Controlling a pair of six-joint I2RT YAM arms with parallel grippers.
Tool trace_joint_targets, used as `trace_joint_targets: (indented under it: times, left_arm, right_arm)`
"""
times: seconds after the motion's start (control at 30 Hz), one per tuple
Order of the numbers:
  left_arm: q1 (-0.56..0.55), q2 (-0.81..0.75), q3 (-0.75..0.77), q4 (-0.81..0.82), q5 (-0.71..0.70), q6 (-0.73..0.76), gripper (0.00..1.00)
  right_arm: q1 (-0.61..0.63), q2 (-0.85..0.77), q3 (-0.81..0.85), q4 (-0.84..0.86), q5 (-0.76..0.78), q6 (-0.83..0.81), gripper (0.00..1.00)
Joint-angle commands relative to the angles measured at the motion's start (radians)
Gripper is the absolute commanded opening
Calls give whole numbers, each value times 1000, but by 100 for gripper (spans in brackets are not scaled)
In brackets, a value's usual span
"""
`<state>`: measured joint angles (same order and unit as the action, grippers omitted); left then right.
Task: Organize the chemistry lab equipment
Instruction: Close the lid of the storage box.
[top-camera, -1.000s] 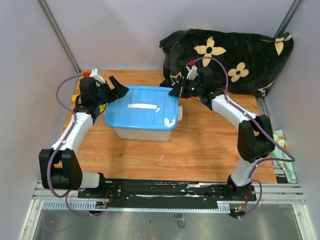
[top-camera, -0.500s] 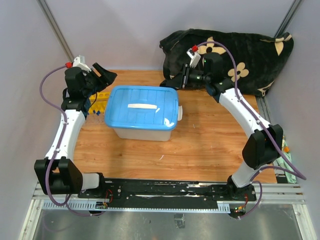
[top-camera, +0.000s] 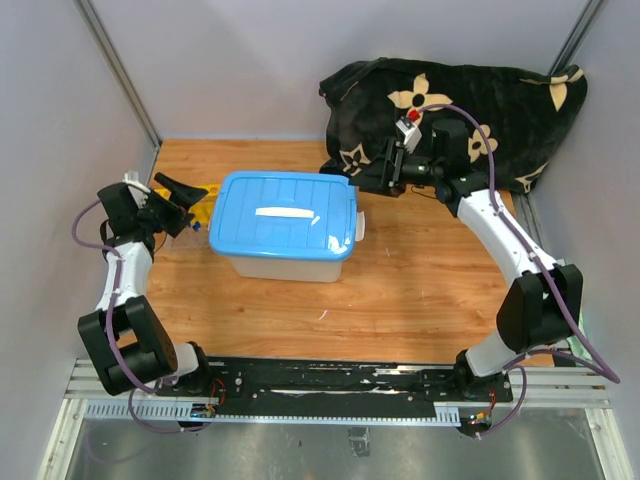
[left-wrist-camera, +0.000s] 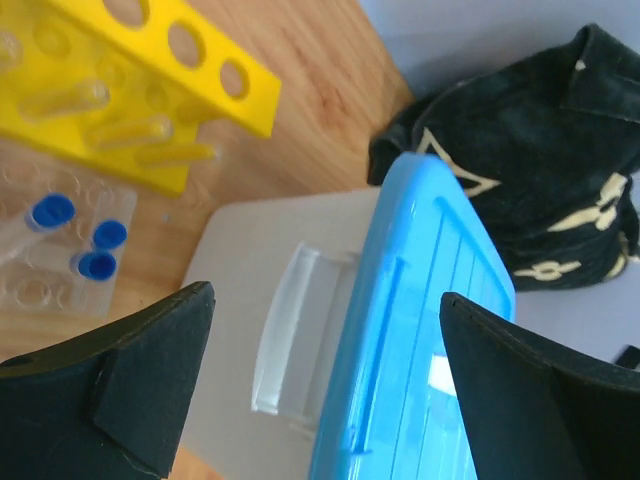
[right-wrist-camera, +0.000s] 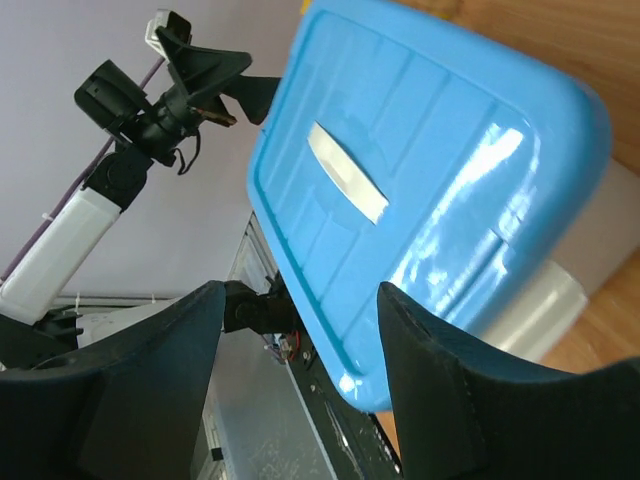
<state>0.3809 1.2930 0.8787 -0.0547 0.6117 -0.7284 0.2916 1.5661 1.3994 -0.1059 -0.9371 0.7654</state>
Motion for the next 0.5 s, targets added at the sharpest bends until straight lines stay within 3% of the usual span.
trace_joint_targets:
  times: [0.0,0.23,0.37,0.47]
  left_arm:
    - [23,-71,-14,87,223,-49,99]
    - [23,13,28,98,342,14,99]
    - [25,77,181,-134,232,215,80]
    - [23,124,266,-253,168,309,74]
  right_arm:
    - [-43,-84,-46,-145,-8,-118,64]
    - [-64,-99,-98,-234,-16,-198,64]
    - [-80,-111,-106,-281,-16,-246,64]
    - [-95,-117,-106,-322,-24,-282,64]
